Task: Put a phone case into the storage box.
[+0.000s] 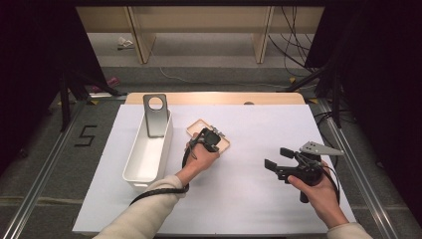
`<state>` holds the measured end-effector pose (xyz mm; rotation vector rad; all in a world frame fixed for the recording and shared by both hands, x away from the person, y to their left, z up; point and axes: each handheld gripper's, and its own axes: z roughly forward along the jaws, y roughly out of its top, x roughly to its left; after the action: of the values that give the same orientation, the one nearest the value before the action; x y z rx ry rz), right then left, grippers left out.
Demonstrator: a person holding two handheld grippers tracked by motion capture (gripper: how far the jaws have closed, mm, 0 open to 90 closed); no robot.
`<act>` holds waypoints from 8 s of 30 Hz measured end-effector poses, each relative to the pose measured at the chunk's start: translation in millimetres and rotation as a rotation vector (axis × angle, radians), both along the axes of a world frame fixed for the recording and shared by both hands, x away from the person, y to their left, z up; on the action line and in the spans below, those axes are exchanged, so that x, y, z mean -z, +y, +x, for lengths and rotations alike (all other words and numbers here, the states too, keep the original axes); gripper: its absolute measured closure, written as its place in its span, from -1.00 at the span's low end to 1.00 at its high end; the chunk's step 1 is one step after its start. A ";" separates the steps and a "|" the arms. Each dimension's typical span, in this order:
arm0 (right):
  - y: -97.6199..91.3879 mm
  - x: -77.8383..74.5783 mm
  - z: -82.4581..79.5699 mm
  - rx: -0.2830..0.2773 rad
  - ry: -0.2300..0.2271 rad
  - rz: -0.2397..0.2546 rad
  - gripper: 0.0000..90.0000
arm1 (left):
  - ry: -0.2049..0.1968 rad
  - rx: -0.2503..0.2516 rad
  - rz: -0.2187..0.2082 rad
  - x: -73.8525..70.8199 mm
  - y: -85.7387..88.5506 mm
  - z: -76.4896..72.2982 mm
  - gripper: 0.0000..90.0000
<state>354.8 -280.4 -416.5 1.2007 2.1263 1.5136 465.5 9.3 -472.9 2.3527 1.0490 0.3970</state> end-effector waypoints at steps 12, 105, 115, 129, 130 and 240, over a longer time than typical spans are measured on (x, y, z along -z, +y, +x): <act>-0.1 -0.1 -0.1 0.005 0.001 0.000 -0.63 | 0.060 0.016 0.130 -7.1 20.5 -7.7 1.00; 2.6 0.8 -1.4 -0.008 -0.003 -0.017 -0.64 | -0.149 0.467 0.299 -68.4 55.1 -72.7 -0.69; 2.7 0.7 -1.4 -0.010 -0.003 -0.017 -0.64 | -0.156 0.541 0.486 -47.8 42.3 -54.5 -0.66; 2.4 0.9 -1.3 -0.010 -0.003 -0.015 -0.64 | -0.138 0.570 0.557 -31.5 36.5 -34.5 -0.65; 2.4 0.8 -1.3 -0.010 -0.003 -0.016 -0.64 | -0.147 0.580 0.569 -31.2 36.9 -33.1 -0.65; 3.6 0.7 -1.9 -0.017 0.002 -0.012 -0.64 | -0.005 0.803 0.678 -11.4 27.2 -20.2 0.86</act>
<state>352.9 -276.8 -417.1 1.1829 2.1497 1.5050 445.3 36.5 -461.6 3.0925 -0.1435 0.4805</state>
